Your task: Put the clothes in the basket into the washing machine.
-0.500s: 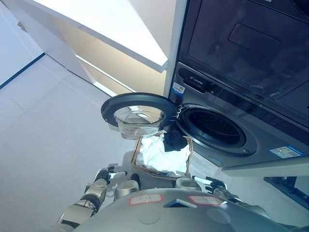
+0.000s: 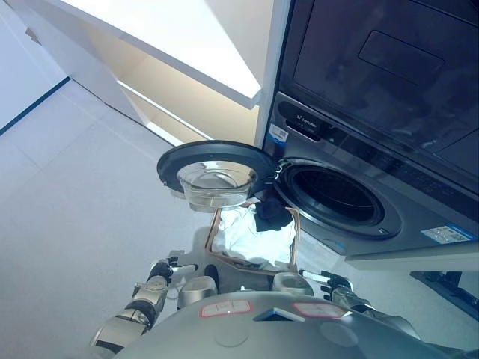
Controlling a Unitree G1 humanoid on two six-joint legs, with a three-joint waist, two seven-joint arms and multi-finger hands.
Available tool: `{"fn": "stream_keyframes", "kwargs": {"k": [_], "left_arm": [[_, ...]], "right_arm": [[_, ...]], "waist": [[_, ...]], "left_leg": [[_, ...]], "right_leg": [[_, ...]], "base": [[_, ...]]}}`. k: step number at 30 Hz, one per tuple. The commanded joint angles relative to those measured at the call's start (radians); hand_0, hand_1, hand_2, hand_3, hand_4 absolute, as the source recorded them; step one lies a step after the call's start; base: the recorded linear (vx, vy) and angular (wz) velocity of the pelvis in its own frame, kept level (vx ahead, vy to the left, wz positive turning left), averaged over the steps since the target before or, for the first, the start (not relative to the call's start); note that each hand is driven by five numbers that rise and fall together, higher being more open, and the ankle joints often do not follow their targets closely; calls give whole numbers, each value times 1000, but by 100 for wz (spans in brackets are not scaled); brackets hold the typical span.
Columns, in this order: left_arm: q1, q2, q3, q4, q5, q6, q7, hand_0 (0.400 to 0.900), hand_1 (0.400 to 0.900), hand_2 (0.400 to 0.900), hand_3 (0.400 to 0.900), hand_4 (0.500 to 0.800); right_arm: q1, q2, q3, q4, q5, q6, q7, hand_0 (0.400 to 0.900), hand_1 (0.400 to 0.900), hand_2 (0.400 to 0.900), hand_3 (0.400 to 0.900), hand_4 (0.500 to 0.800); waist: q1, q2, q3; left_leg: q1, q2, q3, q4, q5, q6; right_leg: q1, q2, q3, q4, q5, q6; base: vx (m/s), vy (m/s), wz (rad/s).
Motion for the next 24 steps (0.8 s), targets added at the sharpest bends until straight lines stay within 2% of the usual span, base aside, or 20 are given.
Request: {"fn": "stream_keyframes", "kwargs": {"k": [1, 4, 5, 7, 8, 11, 15, 18, 19, 24], "left_arm": [[-29, 17, -17, -62, 30, -13, 48, 900, 900, 900, 900, 800], [-24, 31, -14, -115, 27, -22, 56, 900, 900, 900, 900, 800], [-29, 47, -16, -146, 15, -34, 62, 900, 900, 900, 900, 800], [-36, 53, -20, -153, 7, -38, 64, 900, 900, 900, 900, 800], [-60, 55, -29, -149, -17, -43, 75, 900, 900, 900, 900, 800], [-86, 49, -39, -124, -47, -43, 94, 900, 900, 900, 900, 800], [-149, 43, -41, -81, -79, -42, 131, 900, 900, 900, 900, 800], [-183, 51, -45, -108, -105, -51, 153, 900, 900, 900, 900, 800], [-195, 57, -48, -117, -107, -51, 160, 900, 900, 900, 900, 800], [-265, 77, -74, -183, -129, -62, 195, 900, 900, 900, 900, 800]], "right_arm": [[-82, -67, 89, -23, -144, -9, -65, 900, 900, 900, 900, 800], [-109, -109, 119, -65, -209, -5, -86, 900, 900, 900, 900, 800], [-154, -154, 156, -93, -262, -4, -88, 900, 900, 900, 900, 800], [-183, -172, 174, -98, -278, -1, -87, 900, 900, 900, 900, 800], [-238, -195, 204, -114, -294, -1, -95, 900, 900, 900, 900, 800], [-304, -207, 230, -130, -302, 3, -116, 900, 900, 900, 900, 800], [-393, -208, 256, -147, -279, -6, -143, 900, 900, 900, 900, 800], [-448, -209, 268, -174, -265, -12, -163, 900, 900, 900, 900, 800], [-464, -214, 269, -189, -254, -11, -171, 900, 900, 900, 900, 800], [-561, -218, 290, -205, -230, -20, -203, 900, 900, 900, 900, 800]], "waist": [[5, -13, 18], [10, -8, 44], [17, -9, 89], [19, -8, 106], [28, -6, 156], [38, -2, 192], [43, -2, 224], [49, -2, 250], [53, -3, 260], [64, -8, 285]], "left_leg": [[-44, -39, -27, 2, -47, -5], [-71, -40, -31, 2, -31, -3], [-138, -46, -36, 72, -38, 2], [-189, -49, -40, 122, -50, 3], [-272, -58, -46, 196, -64, 3], [-389, -61, -44, 264, -71, 2], [-552, -44, -44, 367, -84, 3], [-666, -32, -54, 449, -95, 0], [-690, -25, -59, 489, -129, -8], [-848, -14, -83, 587, -145, -12]], "right_leg": [[-52, 1, -74, 11, 84, -16], [-84, -2, -78, 27, 86, -16], [-126, -12, -79, 56, 87, -20], [-160, -19, -80, 77, 87, -23], [-233, -26, -83, 125, 88, -32], [-356, -25, -94, 209, 74, -43], [-530, -34, -111, 351, 25, -60], [-639, -48, -126, 447, -5, -65], [-660, -48, -124, 486, -36, -61], [-803, -63, -150, 599, -77, -61]], "base": [[-42, -12, 17], [-139, -9, 23], [-212, -14, 19], [-230, -16, 21], [-222, -18, 21], [-191, -8, 17], [-115, -23, 22], [-57, -32, 25], [0, -43, 26], [-26, -36, 30]]}}
